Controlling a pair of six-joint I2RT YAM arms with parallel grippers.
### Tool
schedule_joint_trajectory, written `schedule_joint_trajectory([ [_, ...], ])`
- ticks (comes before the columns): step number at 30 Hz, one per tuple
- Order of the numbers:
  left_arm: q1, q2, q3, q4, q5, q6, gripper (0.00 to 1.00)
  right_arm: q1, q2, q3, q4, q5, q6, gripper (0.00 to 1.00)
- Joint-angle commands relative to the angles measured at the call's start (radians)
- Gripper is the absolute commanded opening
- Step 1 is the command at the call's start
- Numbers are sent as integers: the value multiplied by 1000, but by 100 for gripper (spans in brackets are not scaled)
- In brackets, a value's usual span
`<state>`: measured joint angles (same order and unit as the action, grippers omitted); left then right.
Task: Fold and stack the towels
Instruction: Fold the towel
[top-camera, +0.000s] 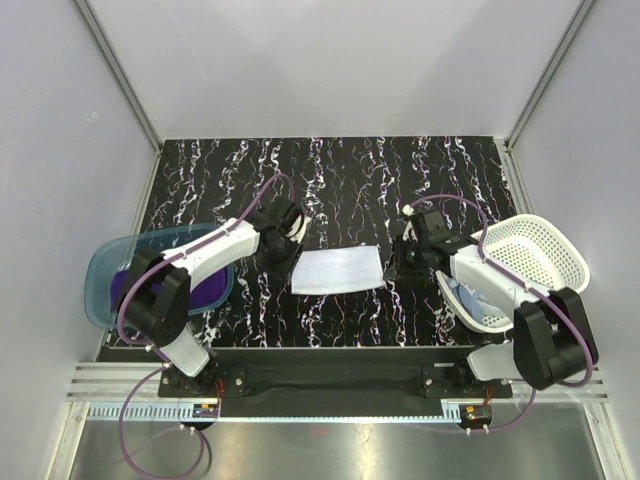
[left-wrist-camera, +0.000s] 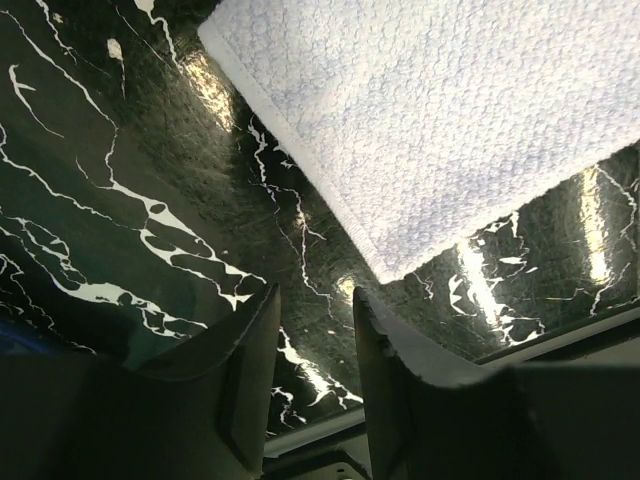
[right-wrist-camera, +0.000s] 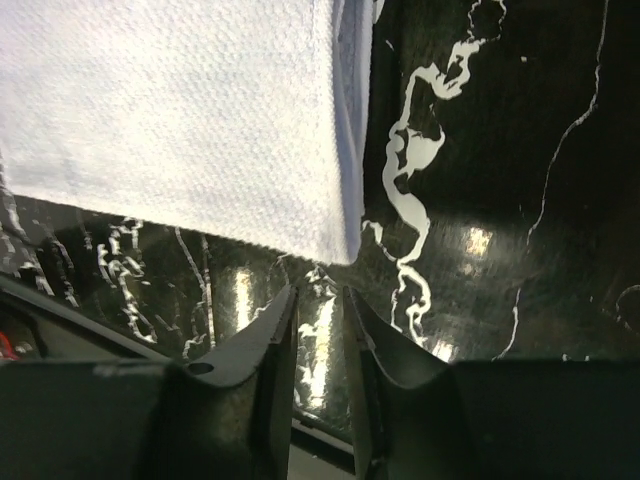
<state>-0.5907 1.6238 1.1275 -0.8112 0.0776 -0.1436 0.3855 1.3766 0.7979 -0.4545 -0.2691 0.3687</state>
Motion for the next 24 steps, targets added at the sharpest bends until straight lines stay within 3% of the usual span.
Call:
schedule_joint_trajectory([
  [1, -3, -47, 43, 21, 34, -65, 39, 7, -99, 27, -39, 37, 105, 29],
  [3, -9, -54, 12, 100, 153, -94, 38, 15, -117, 43, -21, 15, 147, 25],
  [6, -21, -45, -26, 170, 198, -151, 38, 21, -97, 64, 13, -2, 176, 22],
  [18, -23, 59, -89, 192, -51, -284, 34, 24, 119, -74, 272, 11, 223, 20],
  [24, -23, 73, 39, 74, -120, -283, 36, 24, 104, -5, 200, 24, 202, 20],
])
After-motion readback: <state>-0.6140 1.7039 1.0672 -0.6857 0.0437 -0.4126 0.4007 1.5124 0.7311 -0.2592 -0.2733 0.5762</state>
